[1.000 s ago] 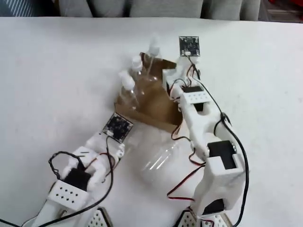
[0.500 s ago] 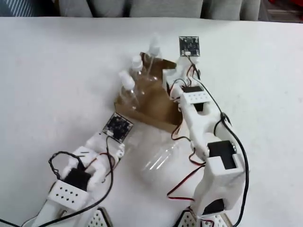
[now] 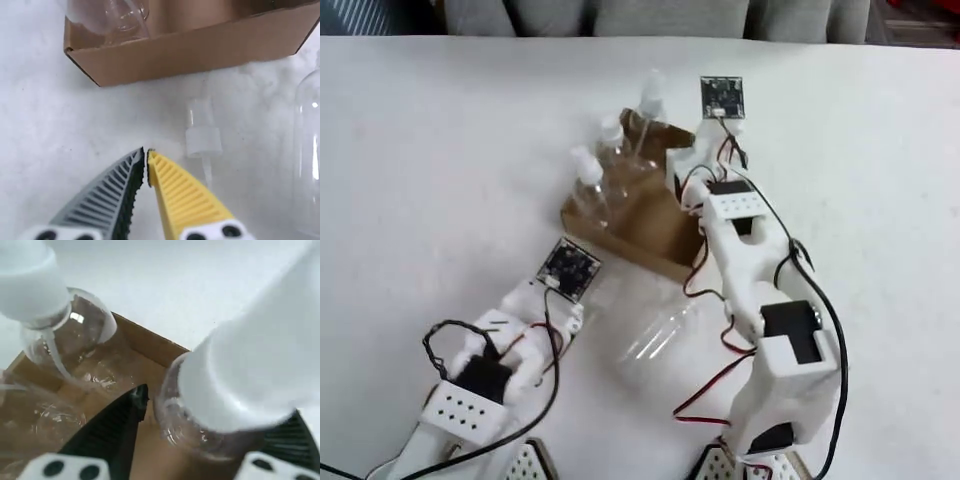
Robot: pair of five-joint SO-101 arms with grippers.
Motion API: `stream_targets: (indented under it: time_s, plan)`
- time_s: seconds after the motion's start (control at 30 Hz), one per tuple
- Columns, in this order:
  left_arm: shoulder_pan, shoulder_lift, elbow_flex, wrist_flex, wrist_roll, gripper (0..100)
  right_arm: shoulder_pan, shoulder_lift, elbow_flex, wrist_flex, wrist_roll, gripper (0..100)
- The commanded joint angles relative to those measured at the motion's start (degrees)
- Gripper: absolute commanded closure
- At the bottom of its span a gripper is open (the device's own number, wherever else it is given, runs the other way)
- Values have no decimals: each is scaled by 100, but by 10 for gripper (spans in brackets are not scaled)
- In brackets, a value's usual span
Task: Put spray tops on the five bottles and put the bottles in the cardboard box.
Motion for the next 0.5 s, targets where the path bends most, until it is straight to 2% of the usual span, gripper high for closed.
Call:
stream_targets:
  time_s: [0.0,0.37,0.47]
  plan:
    - [-48,-75,-62,-185,-53,977,57,-321,-79,110,-26,680]
    - [-48,-75,-62,-185,-53,977,48,-321,-105,92,0,680]
    - [-48,-75,-53,-193,-53,977,48,-321,-105,66,352,680]
